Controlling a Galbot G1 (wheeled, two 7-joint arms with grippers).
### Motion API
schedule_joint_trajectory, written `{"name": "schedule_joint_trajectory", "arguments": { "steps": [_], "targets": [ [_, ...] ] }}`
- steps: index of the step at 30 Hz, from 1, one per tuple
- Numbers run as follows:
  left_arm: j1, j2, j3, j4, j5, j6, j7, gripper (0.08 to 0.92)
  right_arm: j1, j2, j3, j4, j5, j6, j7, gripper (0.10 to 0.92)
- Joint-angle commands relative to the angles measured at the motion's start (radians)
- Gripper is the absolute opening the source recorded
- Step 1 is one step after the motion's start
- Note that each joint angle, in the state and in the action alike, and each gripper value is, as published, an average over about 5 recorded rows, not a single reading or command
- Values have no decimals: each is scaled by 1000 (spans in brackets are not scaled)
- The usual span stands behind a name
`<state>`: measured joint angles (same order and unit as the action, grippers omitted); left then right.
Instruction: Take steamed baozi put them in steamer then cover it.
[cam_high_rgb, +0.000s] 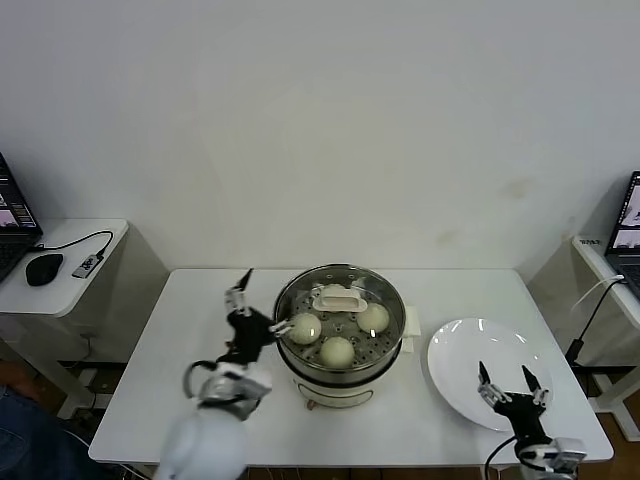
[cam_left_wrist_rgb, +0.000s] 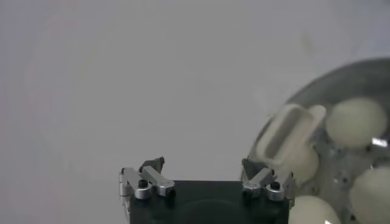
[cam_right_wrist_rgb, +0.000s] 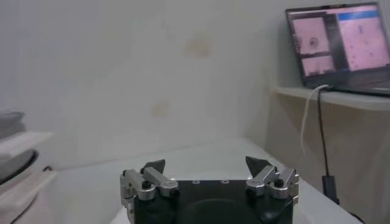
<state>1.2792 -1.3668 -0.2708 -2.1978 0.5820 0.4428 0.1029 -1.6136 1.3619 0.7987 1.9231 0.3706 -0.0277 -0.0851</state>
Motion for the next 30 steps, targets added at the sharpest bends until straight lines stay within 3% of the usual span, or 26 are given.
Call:
{"name": "schedule_joint_trajectory", "arguments": {
  "steps": [1, 7, 14, 19, 30],
  "targets": [
    [348, 6, -407, 106, -496, -396, -106, 823, -93, -62, -72, 63, -22, -3, 16, 823],
    [422, -23, -402, 160, -520, -385, -112, 823, -130, -66, -85, 70, -29, 18, 32, 823],
    [504, -33, -359, 124, -444, -286, -66, 823, -167, -69, -74, 143, 17, -50, 46, 823],
    [518, -50, -348, 88, -430, -225, -62, 823, -174, -73, -73, 148, -31, -65, 44, 823],
    [520, -57, -365, 54, -488, -217, -25, 823, -173, -69, -85, 127, -37, -58, 44, 823]
  ]
}}
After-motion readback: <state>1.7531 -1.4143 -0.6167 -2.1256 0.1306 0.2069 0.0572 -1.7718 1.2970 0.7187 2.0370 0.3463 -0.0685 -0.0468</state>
